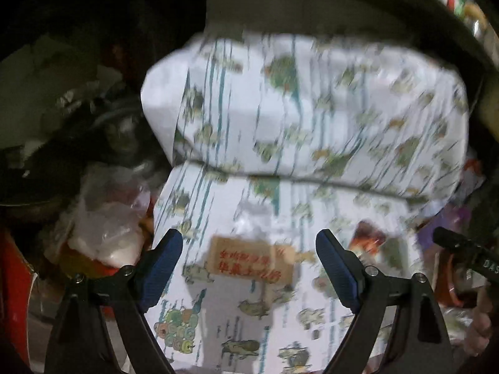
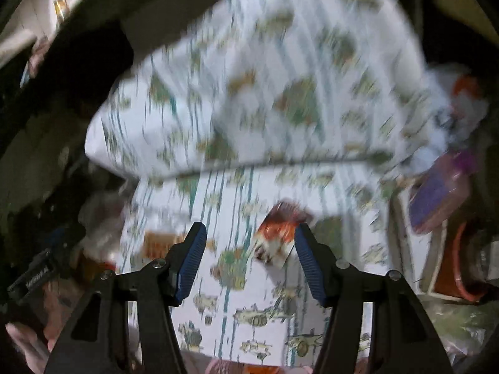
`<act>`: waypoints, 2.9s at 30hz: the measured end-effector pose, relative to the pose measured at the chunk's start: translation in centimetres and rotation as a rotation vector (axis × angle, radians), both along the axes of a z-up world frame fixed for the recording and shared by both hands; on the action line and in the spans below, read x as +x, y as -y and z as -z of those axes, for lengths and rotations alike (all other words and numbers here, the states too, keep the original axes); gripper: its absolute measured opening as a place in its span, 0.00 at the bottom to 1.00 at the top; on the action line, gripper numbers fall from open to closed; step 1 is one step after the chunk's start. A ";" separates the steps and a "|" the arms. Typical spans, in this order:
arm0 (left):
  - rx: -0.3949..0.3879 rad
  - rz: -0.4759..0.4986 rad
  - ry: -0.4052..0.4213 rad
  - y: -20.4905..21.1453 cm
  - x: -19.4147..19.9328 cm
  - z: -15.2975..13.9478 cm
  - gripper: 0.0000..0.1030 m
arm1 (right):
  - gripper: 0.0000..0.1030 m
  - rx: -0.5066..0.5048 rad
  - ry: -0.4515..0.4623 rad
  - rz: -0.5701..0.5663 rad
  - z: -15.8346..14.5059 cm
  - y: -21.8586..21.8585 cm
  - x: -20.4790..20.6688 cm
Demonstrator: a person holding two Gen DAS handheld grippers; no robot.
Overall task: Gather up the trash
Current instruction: 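Move both open tools back over the stool toward the remaining trash, then close the left tool on a small brown scrap while the right tool grasps the red printed wrapper, then lift the scrap and red wrapper and carry both tools over the pink basket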
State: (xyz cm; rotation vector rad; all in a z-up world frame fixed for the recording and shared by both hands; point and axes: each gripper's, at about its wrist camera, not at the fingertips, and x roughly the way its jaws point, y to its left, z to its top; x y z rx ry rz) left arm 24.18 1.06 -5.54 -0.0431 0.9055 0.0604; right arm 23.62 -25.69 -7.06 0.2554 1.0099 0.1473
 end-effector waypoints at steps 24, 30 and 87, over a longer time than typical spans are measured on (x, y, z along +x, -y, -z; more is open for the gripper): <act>-0.025 0.144 -0.458 4.3 4.4 15.8 0.21 | 0.56 0.220 -0.389 0.188 11.6 2.7 4.9; 0.011 0.130 -0.437 4.7 4.0 15.7 0.12 | 0.56 0.190 -0.340 0.184 12.2 3.0 5.1; -0.085 0.140 0.091 1.7 -16.6 -5.2 0.12 | 0.01 0.010 0.178 -0.088 -5.6 -6.0 -15.9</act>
